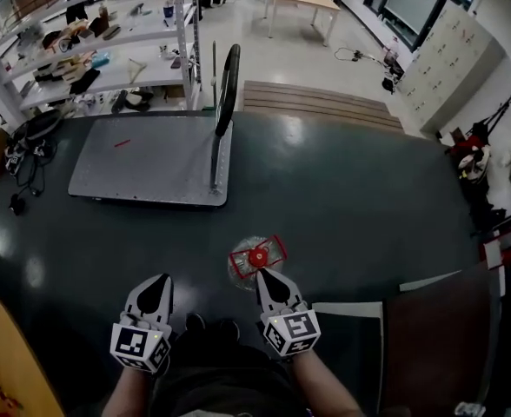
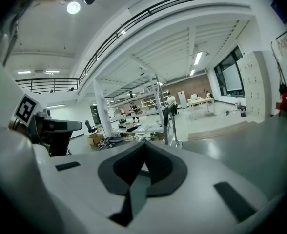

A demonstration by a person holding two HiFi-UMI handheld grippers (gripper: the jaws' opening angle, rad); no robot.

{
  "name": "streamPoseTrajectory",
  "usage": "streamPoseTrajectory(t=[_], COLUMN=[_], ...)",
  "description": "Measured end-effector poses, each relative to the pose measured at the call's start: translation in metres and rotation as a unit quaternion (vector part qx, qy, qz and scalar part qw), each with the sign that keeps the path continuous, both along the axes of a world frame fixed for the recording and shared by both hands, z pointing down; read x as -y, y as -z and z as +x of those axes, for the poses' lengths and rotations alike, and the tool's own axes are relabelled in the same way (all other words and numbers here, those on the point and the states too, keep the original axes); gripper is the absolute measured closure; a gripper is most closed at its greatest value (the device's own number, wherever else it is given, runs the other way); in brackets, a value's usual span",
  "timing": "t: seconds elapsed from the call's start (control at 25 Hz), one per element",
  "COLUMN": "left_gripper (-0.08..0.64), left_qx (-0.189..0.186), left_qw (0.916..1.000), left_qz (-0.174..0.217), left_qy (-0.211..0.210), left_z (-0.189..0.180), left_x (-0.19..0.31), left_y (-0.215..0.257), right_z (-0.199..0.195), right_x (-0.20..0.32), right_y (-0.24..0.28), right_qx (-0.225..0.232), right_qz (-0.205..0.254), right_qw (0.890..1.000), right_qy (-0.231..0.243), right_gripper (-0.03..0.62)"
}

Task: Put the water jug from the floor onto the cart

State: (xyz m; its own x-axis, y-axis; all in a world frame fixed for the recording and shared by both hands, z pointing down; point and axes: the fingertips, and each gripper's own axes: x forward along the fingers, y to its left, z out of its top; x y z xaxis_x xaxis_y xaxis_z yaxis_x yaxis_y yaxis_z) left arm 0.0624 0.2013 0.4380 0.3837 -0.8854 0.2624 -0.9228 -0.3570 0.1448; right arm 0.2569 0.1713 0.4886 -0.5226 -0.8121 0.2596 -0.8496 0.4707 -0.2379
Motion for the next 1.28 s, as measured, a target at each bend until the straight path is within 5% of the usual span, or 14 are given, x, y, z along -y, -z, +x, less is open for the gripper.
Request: streamPoseTrajectory(t=[0.44,0.64,1.28], left_gripper=[0.552,0.552,0.552], left_qx=[-0.006,-0.012,-0.007], left_qw=[0.9992,0.9967,0.9867], left_qz=[-0.024,-0.058,-0.115], left_qy=[-0.030,-0.056,-0.114], left_z=[0.011,0.015,0.002], left_x=[0.053,0.069,0.142], left_y=[-0.053,-0.090,-0.187], right_z=[-0.007,-0.024,-0.052], right_x=[0.031,0.039,0.061], right_y=[-0.087,-0.143,-0.309], right_qx=[-0.030,-0.046,-0.151], right_qz=[-0.083,-0.134,-0.287], right_qw=[0.996,0.990,0.946], right_qy=[-0.015,-0.009,0.016], right_gripper=[0.597,0.519,0.471])
